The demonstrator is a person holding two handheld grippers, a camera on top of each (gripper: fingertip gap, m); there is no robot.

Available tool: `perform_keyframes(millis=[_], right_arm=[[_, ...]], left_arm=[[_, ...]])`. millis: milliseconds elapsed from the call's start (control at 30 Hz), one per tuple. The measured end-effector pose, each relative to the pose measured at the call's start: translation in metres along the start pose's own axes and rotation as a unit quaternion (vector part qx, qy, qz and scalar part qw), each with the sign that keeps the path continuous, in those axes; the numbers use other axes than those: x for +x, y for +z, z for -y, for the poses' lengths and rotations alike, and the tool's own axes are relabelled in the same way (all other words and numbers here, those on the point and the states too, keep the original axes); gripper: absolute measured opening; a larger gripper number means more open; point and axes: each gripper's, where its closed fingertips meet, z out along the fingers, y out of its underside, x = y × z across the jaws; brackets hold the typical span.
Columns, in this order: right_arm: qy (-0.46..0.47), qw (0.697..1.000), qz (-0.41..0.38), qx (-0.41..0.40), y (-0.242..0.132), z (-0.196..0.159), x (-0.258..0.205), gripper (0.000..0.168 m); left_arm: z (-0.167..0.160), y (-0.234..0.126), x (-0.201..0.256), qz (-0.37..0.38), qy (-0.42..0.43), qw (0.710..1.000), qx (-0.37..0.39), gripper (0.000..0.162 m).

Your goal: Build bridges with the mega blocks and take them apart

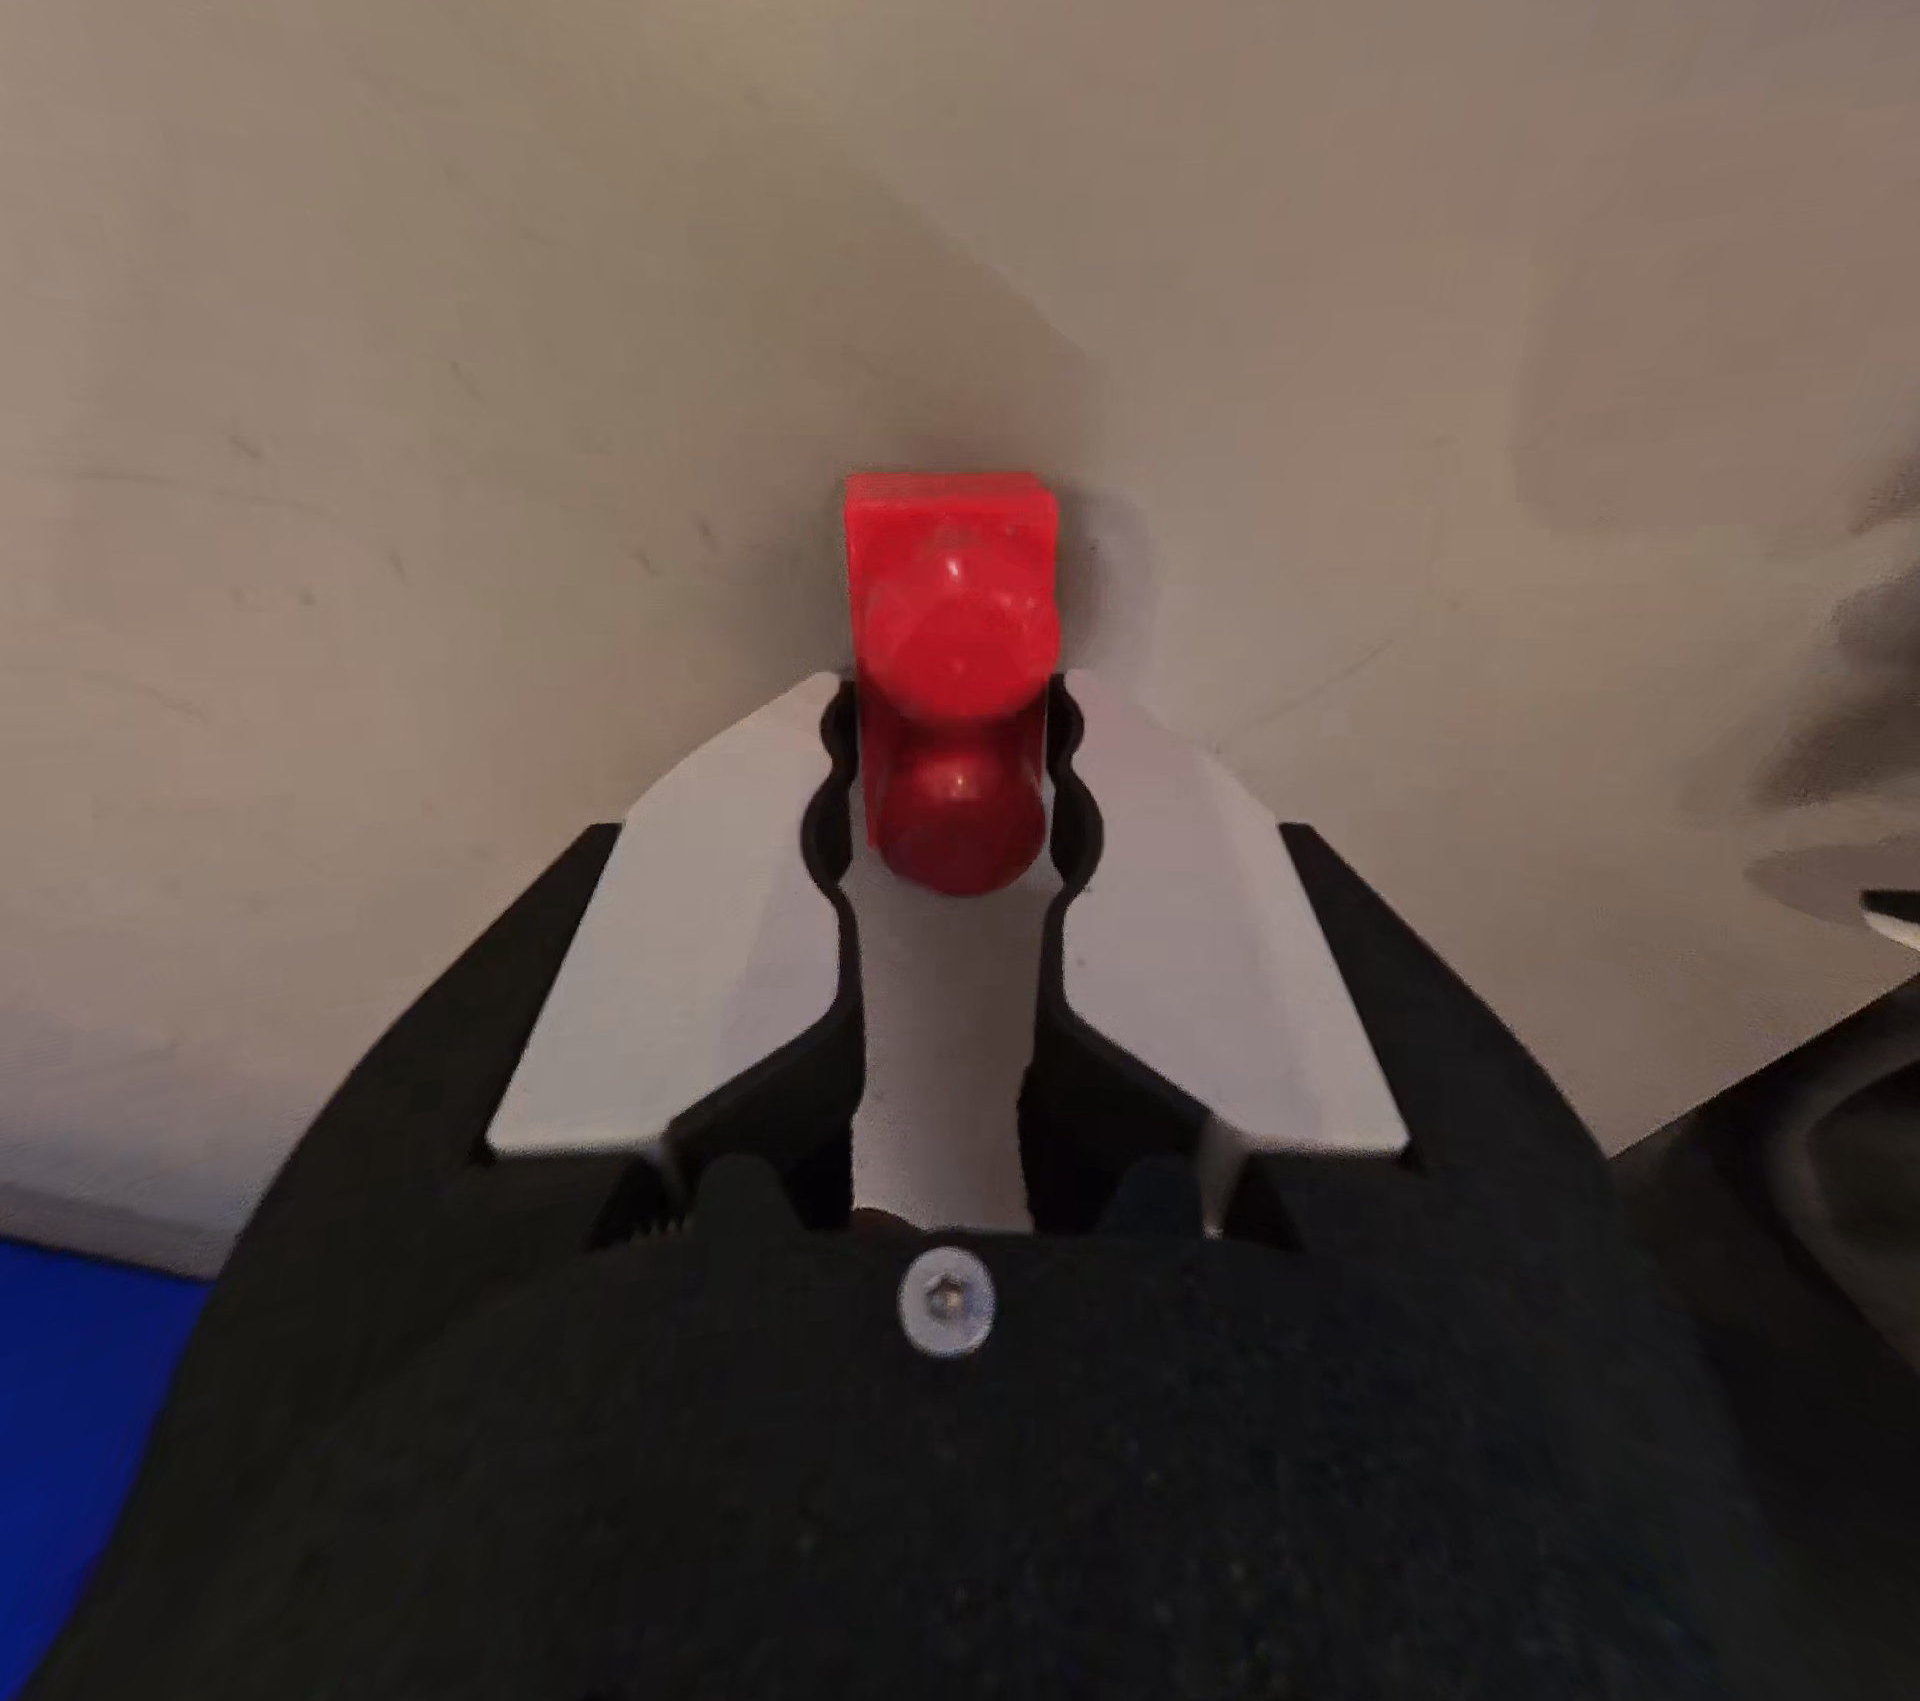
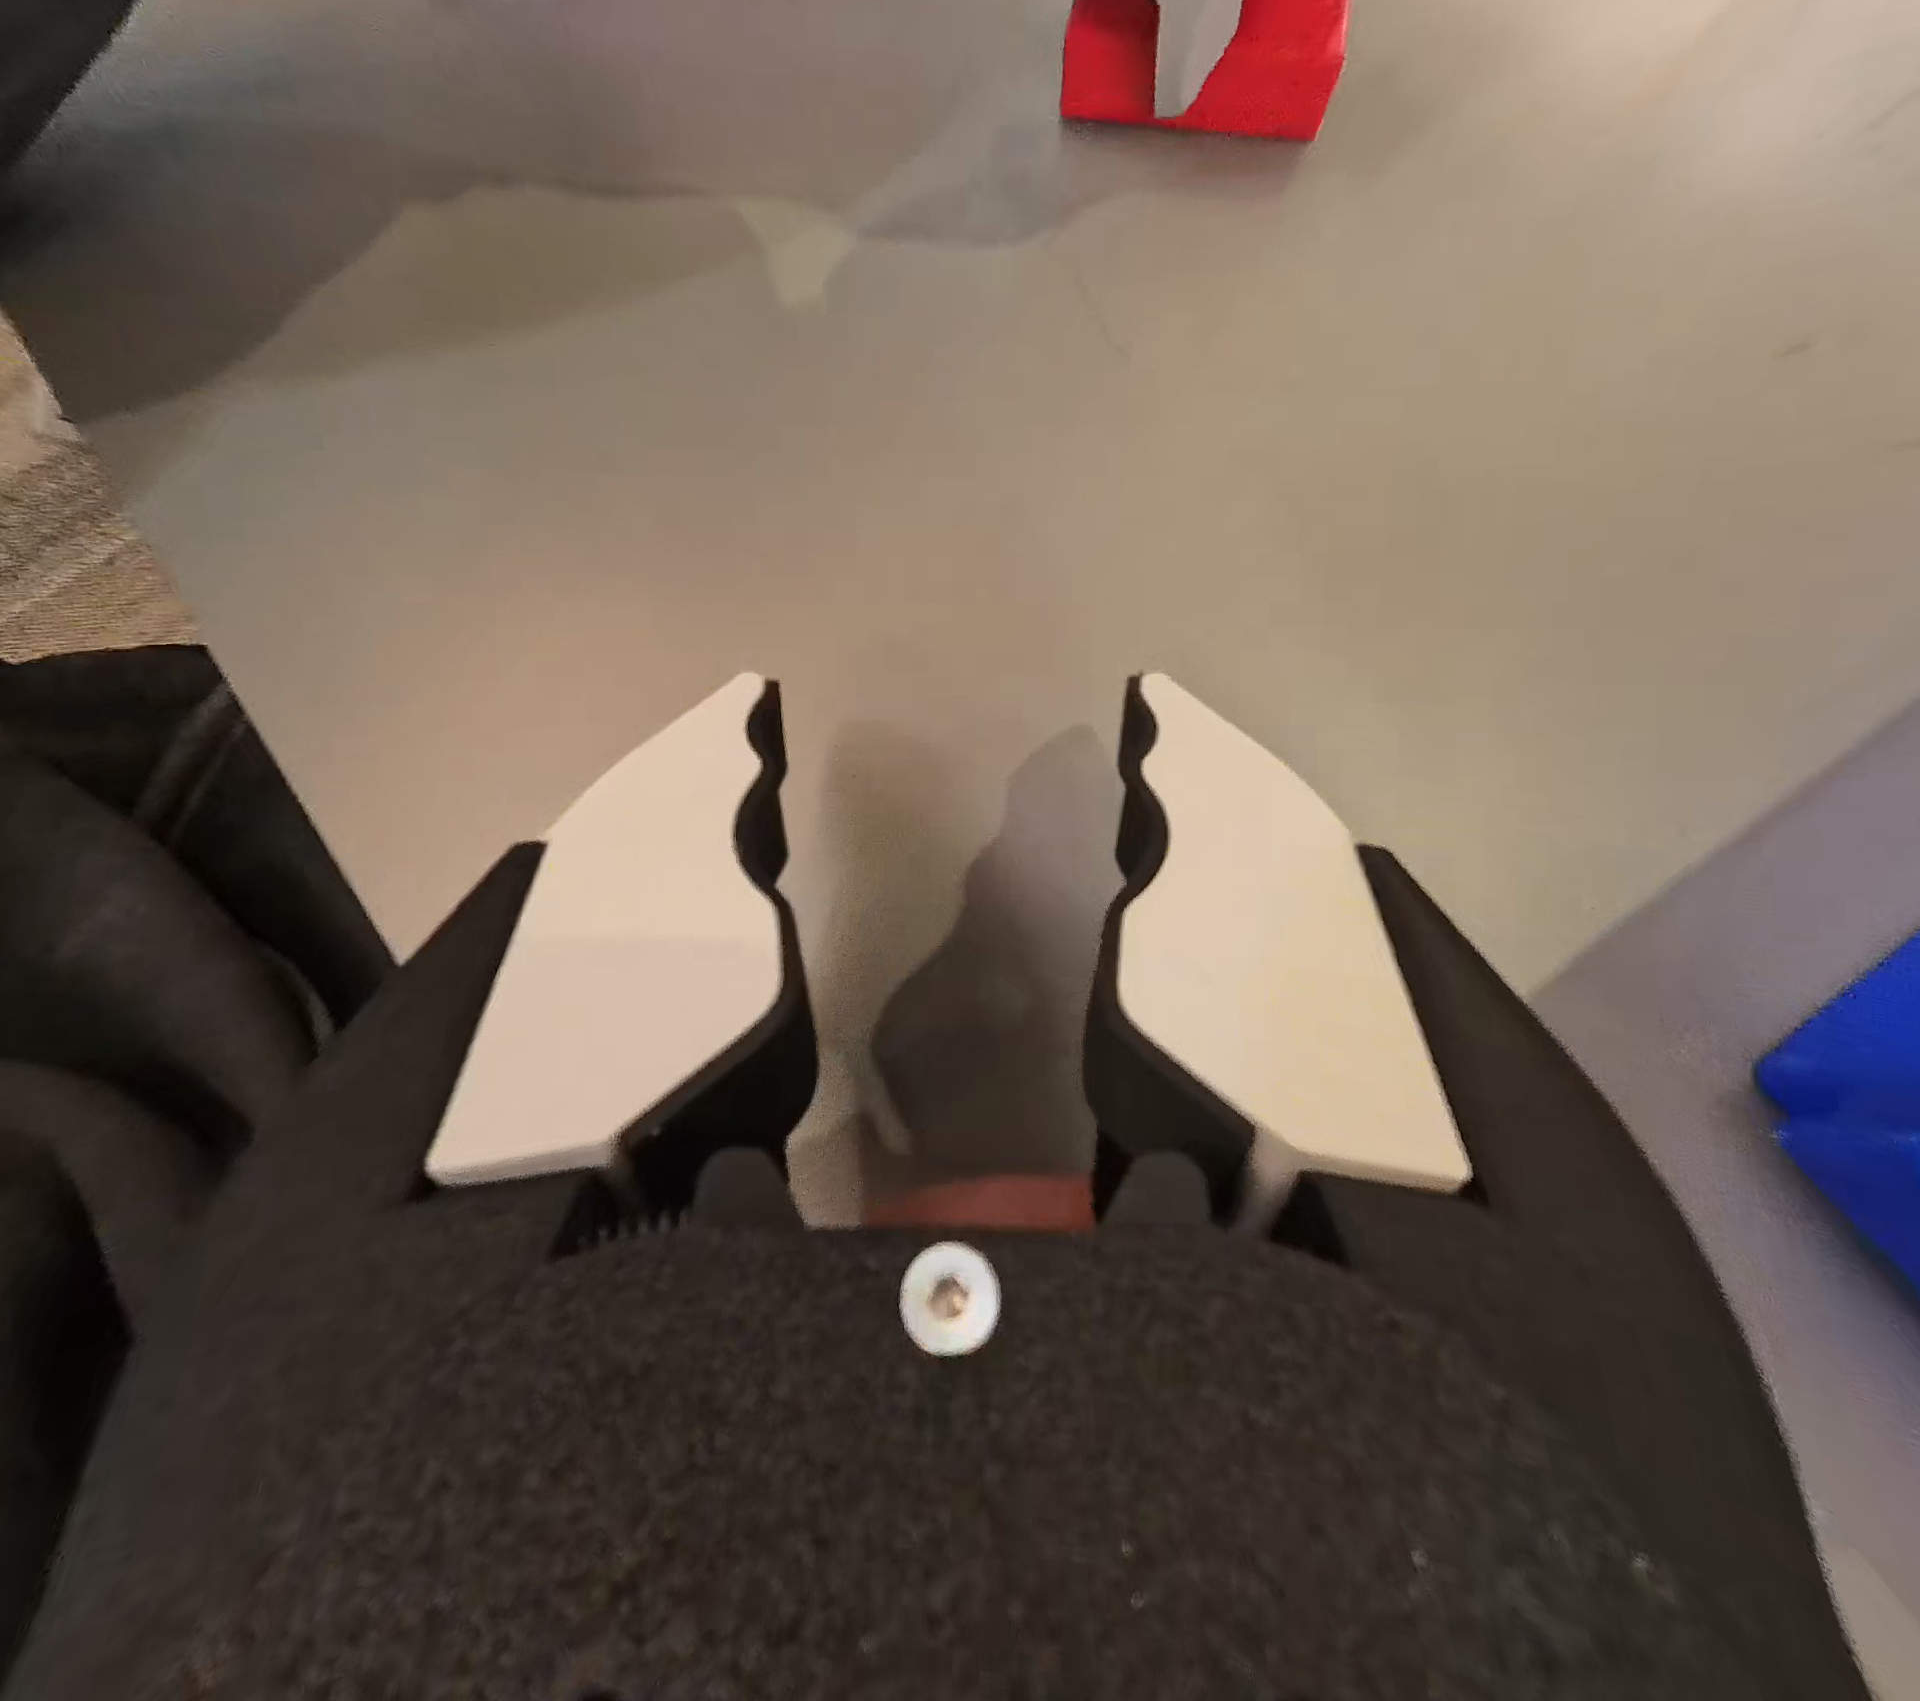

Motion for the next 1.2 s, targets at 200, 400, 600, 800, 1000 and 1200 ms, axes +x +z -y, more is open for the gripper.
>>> perform_keyframes(millis=[200,400,600,800,1000,1200], right_arm=[[0.005,1.000,-0.027,-0.007,0.009,0.001,0.005,0.075],[-0.013,0.996,-0.083,-0.002,0.032,0.039,0.028,0.080],[-0.016,0.996,-0.093,-0.004,0.085,0.090,0.048,0.084],[-0.007,0.994,-0.108,-0.033,0.129,0.110,0.066,0.087],[0.001,0.995,-0.099,-0.032,0.129,0.112,0.068,0.075],[-0.011,0.986,-0.150,0.073,0.007,0.150,0.080,0.075]], left_arm=[[-0.008,-0.005,0.000,0.006,-0.001,0.999,0.042,0.049],[-0.053,-0.065,0.014,0.023,-0.041,0.962,0.268,0.052],[-0.132,-0.078,0.062,-0.017,-0.103,0.881,0.462,0.048],[-0.169,-0.081,0.091,-0.063,-0.131,0.820,0.554,0.045],[-0.174,-0.079,0.081,-0.028,-0.113,0.827,0.550,0.044],[-0.171,-0.071,0.089,-0.034,-0.097,0.838,0.535,0.043]])
